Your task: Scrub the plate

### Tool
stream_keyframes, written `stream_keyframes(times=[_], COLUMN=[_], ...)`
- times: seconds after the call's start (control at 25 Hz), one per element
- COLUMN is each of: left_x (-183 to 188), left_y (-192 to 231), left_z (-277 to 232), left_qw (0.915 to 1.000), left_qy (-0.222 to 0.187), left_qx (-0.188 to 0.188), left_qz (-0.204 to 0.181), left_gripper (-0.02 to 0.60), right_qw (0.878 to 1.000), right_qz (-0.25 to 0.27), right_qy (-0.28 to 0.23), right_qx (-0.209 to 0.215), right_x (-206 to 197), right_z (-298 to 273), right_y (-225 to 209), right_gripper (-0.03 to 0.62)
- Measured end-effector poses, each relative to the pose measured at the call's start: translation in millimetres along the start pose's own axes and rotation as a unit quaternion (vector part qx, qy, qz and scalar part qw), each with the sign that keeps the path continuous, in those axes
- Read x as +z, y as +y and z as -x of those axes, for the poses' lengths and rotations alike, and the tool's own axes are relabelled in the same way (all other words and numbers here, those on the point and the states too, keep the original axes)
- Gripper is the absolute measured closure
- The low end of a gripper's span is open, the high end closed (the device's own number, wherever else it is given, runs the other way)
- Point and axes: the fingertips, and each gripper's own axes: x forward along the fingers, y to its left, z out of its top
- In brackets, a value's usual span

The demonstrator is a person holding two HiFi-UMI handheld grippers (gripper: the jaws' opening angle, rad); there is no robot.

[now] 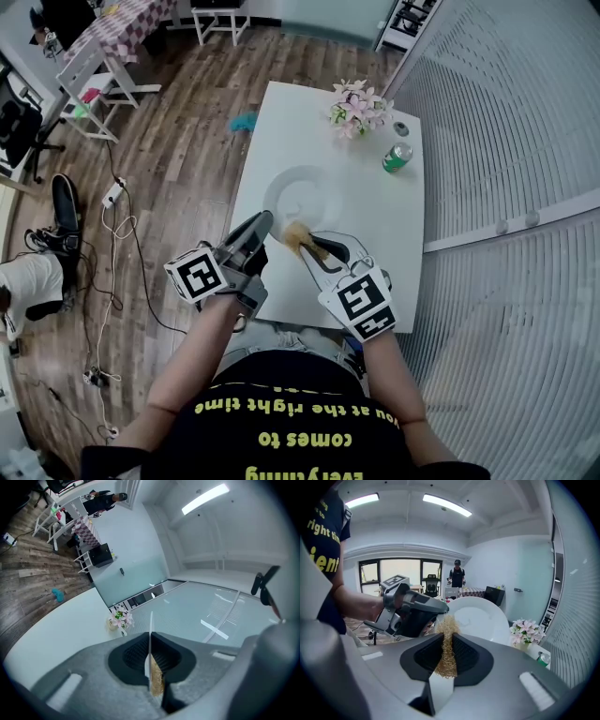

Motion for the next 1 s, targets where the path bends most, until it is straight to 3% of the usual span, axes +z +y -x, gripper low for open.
stream_keyframes(times=[0.24,0.76,1.0], left_x=[-5.2,-2.4,-3.4], left_y=[-0.5,-2.6,-1.1], left_z=[-7.5,-6.7,-5.6], left_qw=[0.9995,0.9997,0.9998], left_qy=[-0.008,0.004,0.002], left_qx=[-0.011,-0.016,-0.008], left_qz=[0.029,0.016,0.017], left_gripper=[0.566,0.566,0.566], right_qw=[1.000,0.994,0.994], right_qz=[0.000,-0.044,-0.052], right_qy=[-0.006,-0.001,0.002], right_qx=[0.004,-0.104,-0.095], right_x=[-3.5,-22.3,-30.6], right_z=[3.1,36.1,34.1], right_y=[1.8,-81.5,-75.3], right_gripper=[0.534,0.534,0.534])
